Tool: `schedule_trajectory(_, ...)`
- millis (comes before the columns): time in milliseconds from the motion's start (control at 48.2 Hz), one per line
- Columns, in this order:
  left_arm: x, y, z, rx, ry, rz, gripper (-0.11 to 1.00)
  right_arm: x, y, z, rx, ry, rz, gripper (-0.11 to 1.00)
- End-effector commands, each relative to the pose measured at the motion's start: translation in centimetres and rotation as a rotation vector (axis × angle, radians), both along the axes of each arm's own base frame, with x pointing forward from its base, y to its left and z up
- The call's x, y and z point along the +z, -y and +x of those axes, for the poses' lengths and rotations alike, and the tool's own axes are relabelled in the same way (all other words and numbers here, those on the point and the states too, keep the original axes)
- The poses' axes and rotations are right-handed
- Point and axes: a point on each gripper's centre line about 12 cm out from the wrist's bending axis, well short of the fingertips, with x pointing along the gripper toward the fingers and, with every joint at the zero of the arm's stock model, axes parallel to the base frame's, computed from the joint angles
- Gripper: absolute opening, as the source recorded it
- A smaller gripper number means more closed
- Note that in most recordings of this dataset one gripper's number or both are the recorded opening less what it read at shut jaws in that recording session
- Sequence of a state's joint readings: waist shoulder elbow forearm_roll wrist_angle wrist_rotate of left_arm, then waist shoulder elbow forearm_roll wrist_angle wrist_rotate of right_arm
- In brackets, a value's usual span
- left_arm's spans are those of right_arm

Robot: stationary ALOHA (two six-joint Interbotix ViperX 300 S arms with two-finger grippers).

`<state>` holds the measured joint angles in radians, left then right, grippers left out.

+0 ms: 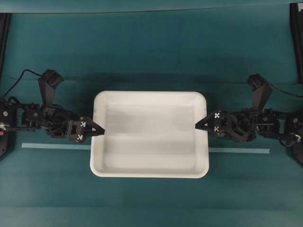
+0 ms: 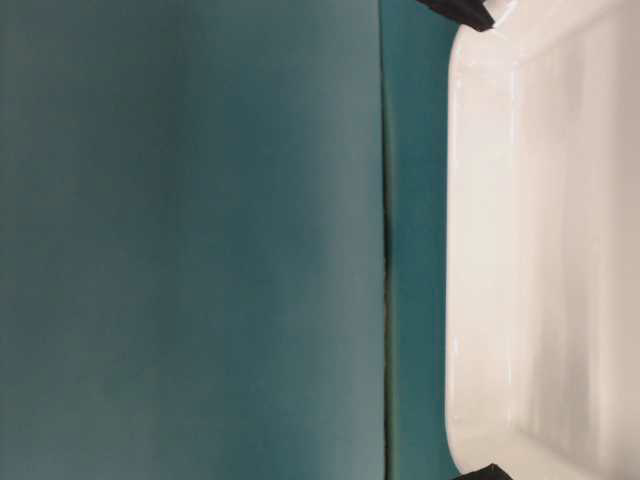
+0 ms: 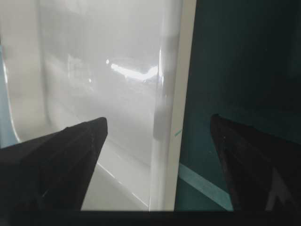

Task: Lift the white case with both hands.
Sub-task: 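Close both grippers on the tray's left and right rims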

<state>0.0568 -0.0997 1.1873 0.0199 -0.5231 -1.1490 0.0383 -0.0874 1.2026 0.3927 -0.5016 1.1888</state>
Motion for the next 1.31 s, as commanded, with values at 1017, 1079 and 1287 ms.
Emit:
schedule_trajectory(1017, -1.0, 0.0, -0.3, 0.005, -0.095, -0.012, 0.13, -0.8, -0.5, 0.4, -0.052, -0.076, 0.119, 0.10)
schedule_trajectory(1079, -1.0, 0.0, -0.3, 0.012, -0.094, -0.021, 0.13, -0.6, -0.5, 0.6, -0.054, -0.065, 0.124, 0.10)
schedule_trajectory(1287, 0.5, 0.2, -0.1, 0.044, -0.077, -0.077, 0.13, 0.6, -0.7, 1.0, -0.045, -0.051, 0.143, 0.10)
